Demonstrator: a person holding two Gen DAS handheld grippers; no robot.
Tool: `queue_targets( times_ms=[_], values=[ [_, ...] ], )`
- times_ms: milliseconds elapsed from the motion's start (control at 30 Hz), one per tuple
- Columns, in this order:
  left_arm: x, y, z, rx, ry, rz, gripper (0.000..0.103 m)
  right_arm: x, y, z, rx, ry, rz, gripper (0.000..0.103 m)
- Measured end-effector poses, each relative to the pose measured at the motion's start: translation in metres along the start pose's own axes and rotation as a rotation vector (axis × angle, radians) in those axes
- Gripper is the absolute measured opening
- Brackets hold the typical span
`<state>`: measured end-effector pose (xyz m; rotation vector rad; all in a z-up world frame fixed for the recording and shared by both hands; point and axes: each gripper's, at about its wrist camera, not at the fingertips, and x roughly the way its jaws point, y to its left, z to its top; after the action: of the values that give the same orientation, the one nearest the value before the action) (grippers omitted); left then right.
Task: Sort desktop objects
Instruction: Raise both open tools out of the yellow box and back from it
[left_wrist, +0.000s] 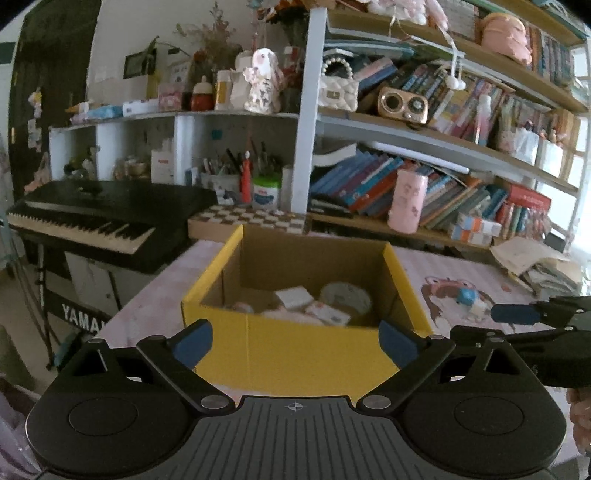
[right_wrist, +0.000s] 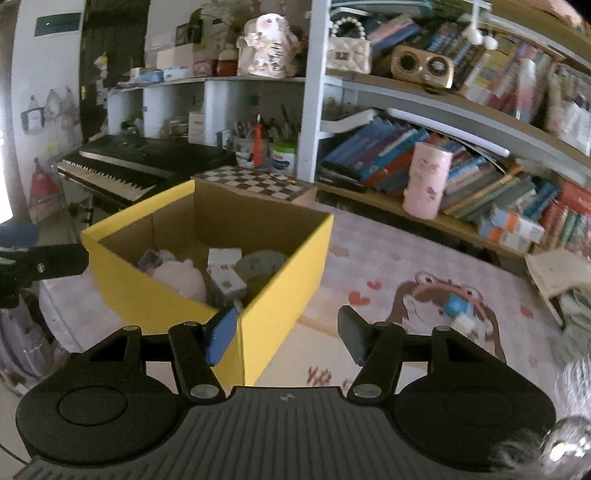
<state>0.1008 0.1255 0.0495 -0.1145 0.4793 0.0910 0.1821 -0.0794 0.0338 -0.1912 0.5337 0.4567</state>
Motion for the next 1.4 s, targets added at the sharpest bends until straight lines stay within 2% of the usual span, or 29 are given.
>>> queue_targets(
  times_ms=[467, 833, 1400],
  values=[
    [-0.046, -0.009, -0.046, 0.012, 0.072, -0.03, 0.098, -0.06, 0.031, -0.059, 0.046, 0.027, -0.026, 0.064],
    [-0.07, -0.022, -0.074, 0.026, 0.099, -0.059, 0.098, -0.095, 0.042, -0.097, 0.098, 0.056, -0.092, 0.069],
    [-0.064, -0.058, -0.085, 0.102, 0.142, -0.208, 0.098, -0.121, 0.019, -0.125, 0.214, 0.101, -0.237, 0.073]
  ],
)
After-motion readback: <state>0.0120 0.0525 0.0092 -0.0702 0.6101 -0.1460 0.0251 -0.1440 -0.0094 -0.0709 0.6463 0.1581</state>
